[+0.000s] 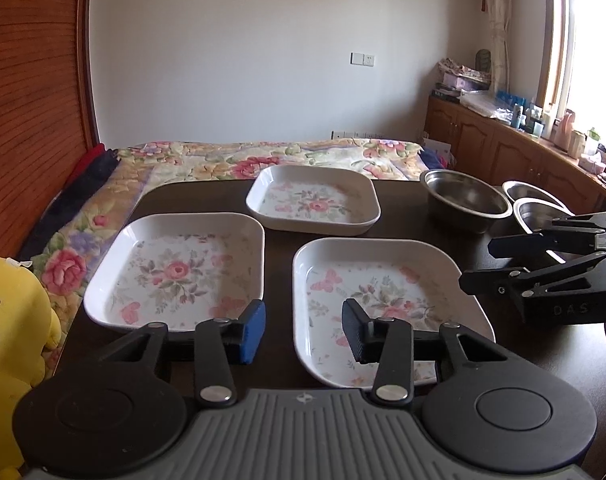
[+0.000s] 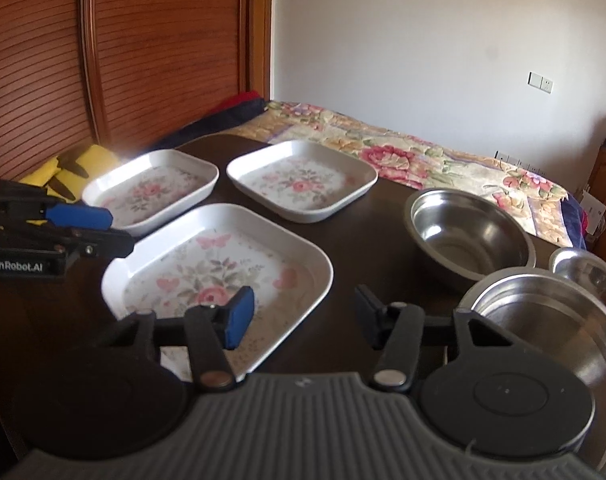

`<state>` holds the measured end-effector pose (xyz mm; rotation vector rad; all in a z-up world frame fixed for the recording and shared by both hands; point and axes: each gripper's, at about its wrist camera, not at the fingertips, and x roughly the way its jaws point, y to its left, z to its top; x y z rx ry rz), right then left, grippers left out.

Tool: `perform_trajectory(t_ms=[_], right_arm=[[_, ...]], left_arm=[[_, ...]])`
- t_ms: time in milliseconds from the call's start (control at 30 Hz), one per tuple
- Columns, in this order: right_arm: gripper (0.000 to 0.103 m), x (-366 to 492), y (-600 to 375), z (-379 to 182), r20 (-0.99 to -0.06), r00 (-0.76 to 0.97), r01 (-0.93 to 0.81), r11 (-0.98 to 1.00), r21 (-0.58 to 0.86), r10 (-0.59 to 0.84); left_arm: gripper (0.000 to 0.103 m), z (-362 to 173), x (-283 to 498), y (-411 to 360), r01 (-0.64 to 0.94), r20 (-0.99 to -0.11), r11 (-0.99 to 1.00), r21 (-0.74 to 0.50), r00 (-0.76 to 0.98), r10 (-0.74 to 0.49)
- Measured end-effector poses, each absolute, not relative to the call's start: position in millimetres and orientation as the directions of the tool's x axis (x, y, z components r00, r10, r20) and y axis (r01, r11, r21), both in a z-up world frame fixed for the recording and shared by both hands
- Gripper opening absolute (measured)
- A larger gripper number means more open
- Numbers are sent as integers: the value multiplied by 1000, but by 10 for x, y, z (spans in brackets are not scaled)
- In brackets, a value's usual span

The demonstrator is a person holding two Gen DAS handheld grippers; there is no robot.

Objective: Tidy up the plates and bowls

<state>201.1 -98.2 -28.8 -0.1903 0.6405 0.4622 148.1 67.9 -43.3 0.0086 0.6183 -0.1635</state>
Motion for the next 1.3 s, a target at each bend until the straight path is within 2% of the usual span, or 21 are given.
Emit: perform_trajectory(t_ms=[167, 800, 867, 1033, 1300], right_arm=[[52, 2048, -937, -326, -633, 682, -486, 874, -17, 367], [50, 2074, -874, -450, -670, 637, -499, 866, 20, 383], [46, 2081, -872, -472, -676, 628, -498, 866, 31, 386], [27, 2124, -932, -507, -681, 612, -486, 871, 78, 402], [19, 2096, -1004, -512, -670, 610, -469, 874, 125, 423]], left_arm=[[63, -463, 1524, 705, 172, -597, 984, -42, 785, -163], [61, -583, 1644, 724, 195, -630, 979, -54, 754, -185], [59, -601, 1670, 718, 198, -634, 979, -55, 750, -188], [46, -660, 1712, 717, 203, -648, 977, -72, 735, -200], [35, -686, 1704, 780, 186, -648, 977, -108, 732, -211]])
